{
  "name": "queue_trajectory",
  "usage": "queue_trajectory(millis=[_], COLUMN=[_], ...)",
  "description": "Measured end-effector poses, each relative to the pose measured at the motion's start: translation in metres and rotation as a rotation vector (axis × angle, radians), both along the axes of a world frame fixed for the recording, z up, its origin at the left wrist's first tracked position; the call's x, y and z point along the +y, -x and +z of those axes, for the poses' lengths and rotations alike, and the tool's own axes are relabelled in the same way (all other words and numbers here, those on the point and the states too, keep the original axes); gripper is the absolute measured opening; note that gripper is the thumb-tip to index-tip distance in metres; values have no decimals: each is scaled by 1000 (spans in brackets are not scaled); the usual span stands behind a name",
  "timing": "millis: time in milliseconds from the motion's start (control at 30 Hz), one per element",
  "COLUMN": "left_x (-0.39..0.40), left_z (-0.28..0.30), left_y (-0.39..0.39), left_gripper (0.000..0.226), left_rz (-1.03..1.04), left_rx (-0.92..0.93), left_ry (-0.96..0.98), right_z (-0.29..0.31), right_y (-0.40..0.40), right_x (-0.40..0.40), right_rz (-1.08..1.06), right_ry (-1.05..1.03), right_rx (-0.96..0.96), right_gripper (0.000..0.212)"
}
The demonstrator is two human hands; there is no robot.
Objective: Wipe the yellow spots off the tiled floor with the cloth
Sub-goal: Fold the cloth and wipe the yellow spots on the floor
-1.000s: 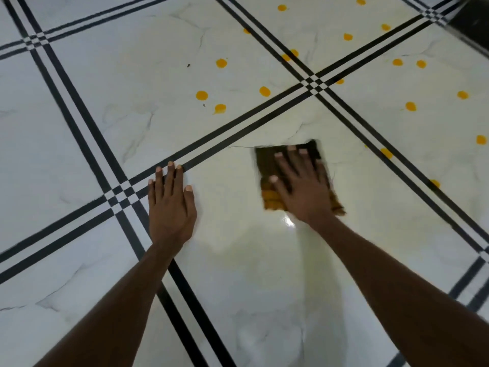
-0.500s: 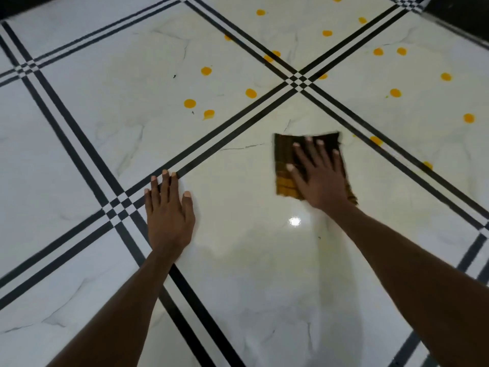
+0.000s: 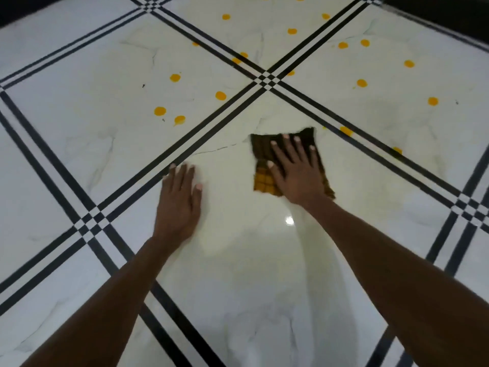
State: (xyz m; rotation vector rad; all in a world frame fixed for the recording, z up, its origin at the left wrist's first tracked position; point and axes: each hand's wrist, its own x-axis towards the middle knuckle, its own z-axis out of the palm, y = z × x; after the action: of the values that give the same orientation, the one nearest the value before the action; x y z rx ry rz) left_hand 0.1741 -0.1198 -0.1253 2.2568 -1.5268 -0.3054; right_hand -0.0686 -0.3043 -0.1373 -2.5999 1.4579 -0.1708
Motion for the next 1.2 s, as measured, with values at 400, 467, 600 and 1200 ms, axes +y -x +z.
queue_trajectory(millis=[400,467,600,1200], left_x=[-133,-131,-132,-135], left_z=[-10,-18,-17,-21], left_y=[83,88,90,91], left_gripper=[64,60,59,58], left_rz=[-234,-192,-170,-170], left_rx=[-63,-167,-148,-164], left_ry=[-17,-4,-16,-4], right_z=[4,3,5,15], right_y=[87,130,159,125], right_x=[91,52,-57,-145], right_rz=[-21,-198,-465,-355], right_ry=[-16,23,-9,-96], right_rx=[-46,-6,5,22], right_gripper=[64,65,66,73])
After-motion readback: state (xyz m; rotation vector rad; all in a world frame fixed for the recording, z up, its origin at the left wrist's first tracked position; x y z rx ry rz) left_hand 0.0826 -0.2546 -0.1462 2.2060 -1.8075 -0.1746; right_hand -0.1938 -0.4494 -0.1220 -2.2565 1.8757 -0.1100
